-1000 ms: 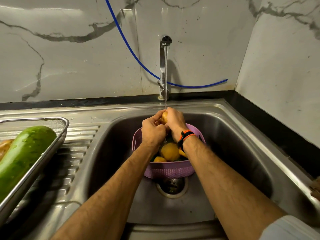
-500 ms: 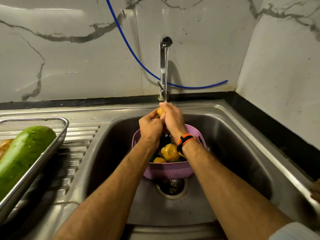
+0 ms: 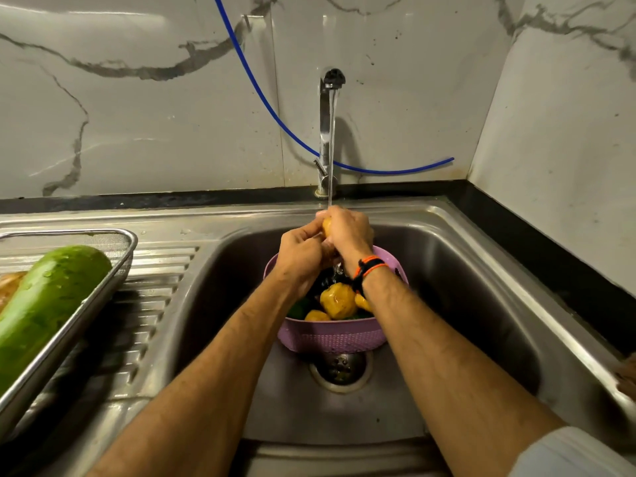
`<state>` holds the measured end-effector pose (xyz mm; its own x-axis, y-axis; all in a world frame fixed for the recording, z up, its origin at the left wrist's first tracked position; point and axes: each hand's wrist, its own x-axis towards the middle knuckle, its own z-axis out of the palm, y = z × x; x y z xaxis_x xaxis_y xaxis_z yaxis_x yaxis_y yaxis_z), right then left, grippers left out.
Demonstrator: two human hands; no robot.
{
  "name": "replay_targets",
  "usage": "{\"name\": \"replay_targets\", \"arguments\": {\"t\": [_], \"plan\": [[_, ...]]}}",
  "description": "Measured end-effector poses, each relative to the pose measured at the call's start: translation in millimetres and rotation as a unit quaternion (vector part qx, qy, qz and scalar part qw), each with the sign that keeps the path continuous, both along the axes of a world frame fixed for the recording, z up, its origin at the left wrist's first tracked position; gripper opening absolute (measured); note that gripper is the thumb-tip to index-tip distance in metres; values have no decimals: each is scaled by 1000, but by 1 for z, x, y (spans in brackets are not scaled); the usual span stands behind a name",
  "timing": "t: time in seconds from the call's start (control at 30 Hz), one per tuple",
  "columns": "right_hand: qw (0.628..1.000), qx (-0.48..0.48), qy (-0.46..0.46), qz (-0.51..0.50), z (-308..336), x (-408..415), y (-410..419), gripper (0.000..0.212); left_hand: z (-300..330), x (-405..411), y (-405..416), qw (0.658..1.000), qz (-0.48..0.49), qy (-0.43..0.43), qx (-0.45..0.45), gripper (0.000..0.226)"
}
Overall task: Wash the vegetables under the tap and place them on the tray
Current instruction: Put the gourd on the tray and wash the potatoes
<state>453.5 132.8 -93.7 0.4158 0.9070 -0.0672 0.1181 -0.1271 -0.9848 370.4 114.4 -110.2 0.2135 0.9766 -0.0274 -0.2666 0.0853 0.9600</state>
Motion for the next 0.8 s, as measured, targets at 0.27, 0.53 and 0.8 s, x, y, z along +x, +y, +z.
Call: {"name": "replay_targets", "arguments": {"t": [0.27, 0.53, 0.8], "plan": [[998, 50, -31, 19, -5, -11, 0, 23, 0, 9, -2, 996, 90, -10, -20, 37], [995, 71, -20, 68, -9, -7, -1, 28, 3, 9, 1, 993, 117, -9, -33, 33], [997, 50, 39, 54, -6, -2, 2, 27, 8, 0, -1, 997, 53, -46, -45, 31]]}}
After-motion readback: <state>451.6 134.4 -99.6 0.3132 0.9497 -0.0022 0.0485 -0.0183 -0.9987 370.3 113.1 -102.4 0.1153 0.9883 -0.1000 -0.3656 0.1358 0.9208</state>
